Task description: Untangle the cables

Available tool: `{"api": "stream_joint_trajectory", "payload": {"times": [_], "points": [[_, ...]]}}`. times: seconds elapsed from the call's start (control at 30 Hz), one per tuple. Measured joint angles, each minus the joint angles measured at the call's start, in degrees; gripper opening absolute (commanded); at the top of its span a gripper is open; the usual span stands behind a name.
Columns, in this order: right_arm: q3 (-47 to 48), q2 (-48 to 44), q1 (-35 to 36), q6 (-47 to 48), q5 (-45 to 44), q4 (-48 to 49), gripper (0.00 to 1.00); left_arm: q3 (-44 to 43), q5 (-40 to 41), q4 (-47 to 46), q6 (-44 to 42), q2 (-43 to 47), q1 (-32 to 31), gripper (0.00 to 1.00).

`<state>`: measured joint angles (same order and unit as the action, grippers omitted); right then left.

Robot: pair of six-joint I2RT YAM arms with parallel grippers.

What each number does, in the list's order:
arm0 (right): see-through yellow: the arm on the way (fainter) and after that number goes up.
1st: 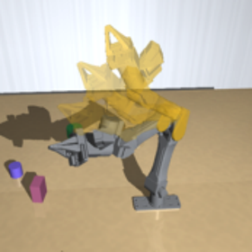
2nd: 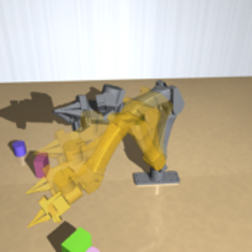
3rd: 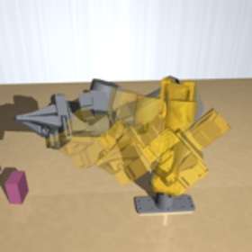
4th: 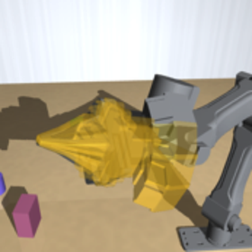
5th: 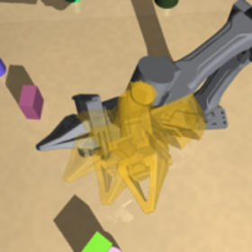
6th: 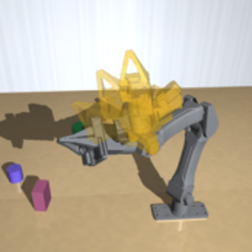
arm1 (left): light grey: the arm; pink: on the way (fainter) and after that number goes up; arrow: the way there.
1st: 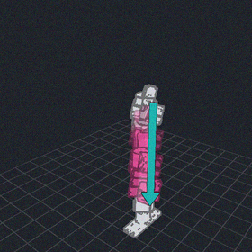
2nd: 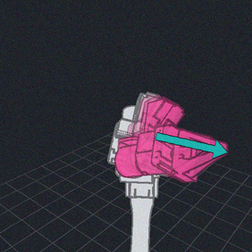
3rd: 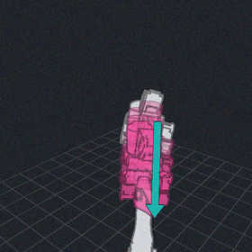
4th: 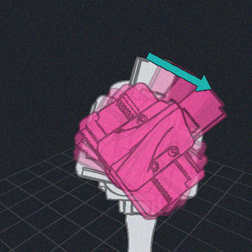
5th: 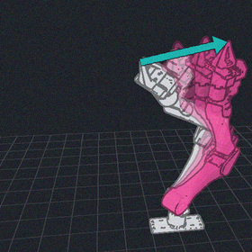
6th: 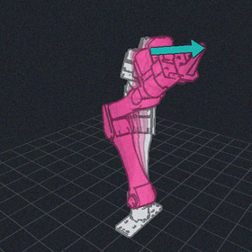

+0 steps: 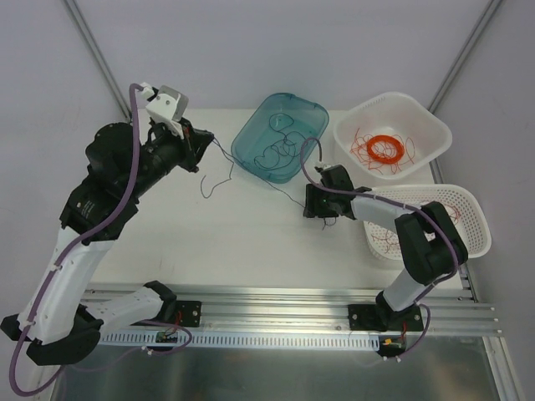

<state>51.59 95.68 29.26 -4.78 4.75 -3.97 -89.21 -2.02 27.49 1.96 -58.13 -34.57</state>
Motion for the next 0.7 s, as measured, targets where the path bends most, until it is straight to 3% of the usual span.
{"api": "stream_joint_trajectory", "payload": {"times": [0.17,0.4,0.7], "points": [[-3.9,-3.8,-3.4,-1.0,-0.3,-0.5,0.6,-4.5,5.5,6.5,-2.1,-1.1,6.6,0.0],[-5.3,-5.9,-6.2,-2.4,-0.1,-2.4,0.65,-10.7,18.1,10.4,-6.9,-2.0,9.7,0.0],[-4.7,-6.4,-8.5,-2.4,0.5,-6.3,0.65,-11.6,29.6,12.6,-10.4,-3.5,16.3,0.0]]}}
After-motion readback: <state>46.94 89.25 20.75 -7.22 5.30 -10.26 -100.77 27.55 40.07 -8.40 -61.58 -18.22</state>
